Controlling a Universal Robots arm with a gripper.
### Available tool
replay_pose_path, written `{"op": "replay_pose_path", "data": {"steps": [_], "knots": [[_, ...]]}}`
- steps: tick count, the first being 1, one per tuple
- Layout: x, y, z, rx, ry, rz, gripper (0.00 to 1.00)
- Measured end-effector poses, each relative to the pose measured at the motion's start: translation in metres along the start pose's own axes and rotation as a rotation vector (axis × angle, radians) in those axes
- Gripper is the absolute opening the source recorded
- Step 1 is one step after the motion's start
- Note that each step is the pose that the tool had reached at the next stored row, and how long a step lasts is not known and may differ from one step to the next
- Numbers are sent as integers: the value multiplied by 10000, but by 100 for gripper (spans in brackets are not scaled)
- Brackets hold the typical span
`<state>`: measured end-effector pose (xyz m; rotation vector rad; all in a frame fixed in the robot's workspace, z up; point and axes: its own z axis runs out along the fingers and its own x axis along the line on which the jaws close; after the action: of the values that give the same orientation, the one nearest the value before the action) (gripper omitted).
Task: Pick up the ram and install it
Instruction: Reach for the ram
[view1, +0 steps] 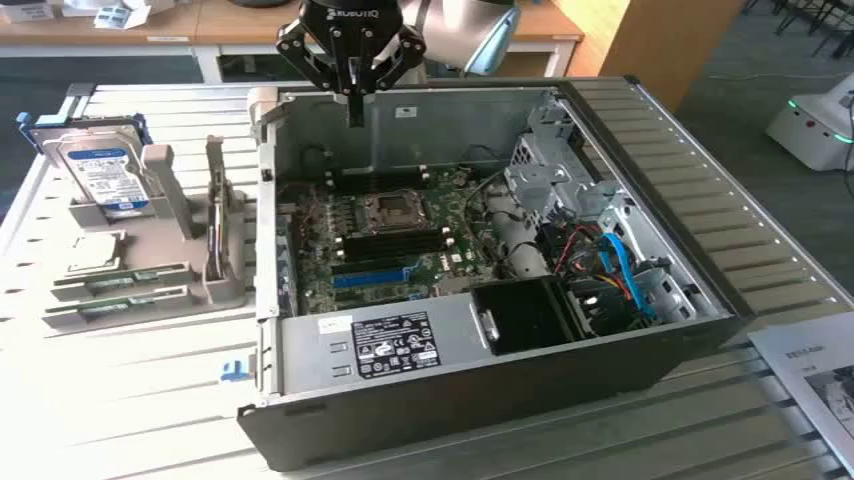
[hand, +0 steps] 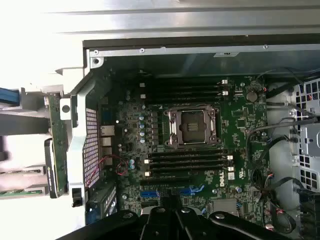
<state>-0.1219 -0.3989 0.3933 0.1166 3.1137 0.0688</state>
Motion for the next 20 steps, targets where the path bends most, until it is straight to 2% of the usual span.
{"op": "replay_pose_path", "data": {"steps": [20], "knots": [[9,0,0,-1,-1,1,13]]}}
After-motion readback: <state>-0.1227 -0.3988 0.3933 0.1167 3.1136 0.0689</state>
